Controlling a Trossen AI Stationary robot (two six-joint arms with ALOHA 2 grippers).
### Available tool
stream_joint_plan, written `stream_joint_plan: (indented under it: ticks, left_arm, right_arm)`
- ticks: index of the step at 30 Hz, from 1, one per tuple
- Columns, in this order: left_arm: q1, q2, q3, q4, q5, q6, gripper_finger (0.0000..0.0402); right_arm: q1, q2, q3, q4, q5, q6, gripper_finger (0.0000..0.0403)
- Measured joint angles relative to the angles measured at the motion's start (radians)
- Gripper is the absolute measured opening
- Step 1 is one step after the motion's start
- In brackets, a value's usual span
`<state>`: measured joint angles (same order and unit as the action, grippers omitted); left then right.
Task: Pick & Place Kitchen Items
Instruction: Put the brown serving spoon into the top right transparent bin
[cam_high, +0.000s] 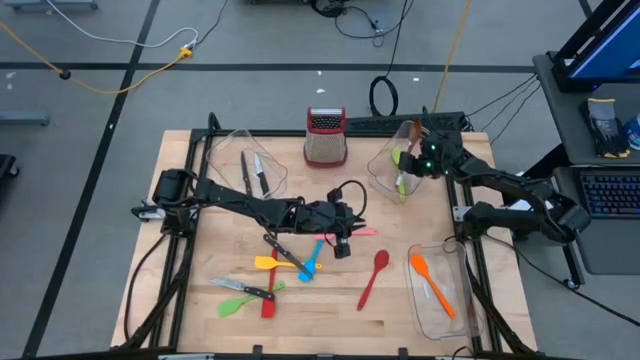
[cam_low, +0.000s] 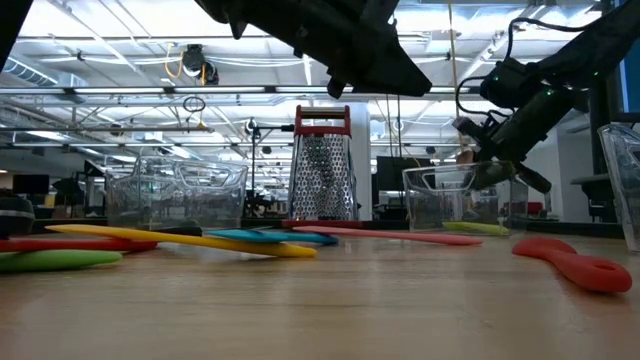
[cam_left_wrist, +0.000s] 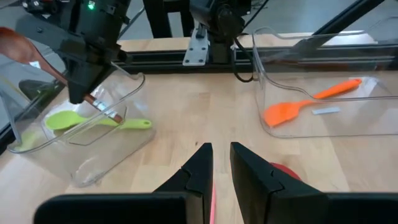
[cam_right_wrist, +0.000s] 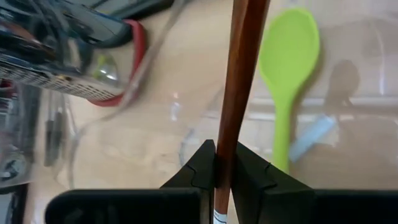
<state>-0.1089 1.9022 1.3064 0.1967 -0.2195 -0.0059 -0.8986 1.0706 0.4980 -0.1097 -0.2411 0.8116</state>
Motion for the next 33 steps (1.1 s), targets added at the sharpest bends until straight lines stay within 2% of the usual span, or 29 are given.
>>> stream_joint_plan:
  ticks: [10, 14, 33]
  left_arm:
    - [-0.004, 0.000, 0.000, 0.000, 0.000, -0.007, 0.0063]
    - [-0.004, -0.001, 0.000, 0.000, 0.000, -0.008, 0.0062]
    - [-0.004, -0.001, 0.000, 0.001, 0.000, -0.026, 0.0062]
  right_arm:
    - [0.000, 0.000, 0.000, -0.023, 0.000, -0.012, 0.0030]
    - [0.000, 0.000, 0.000, -0.024, -0.048, -0.012, 0.0038]
    - [0.002, 0.000, 0.000, -0.028, -0.076, 0.014, 0.0042]
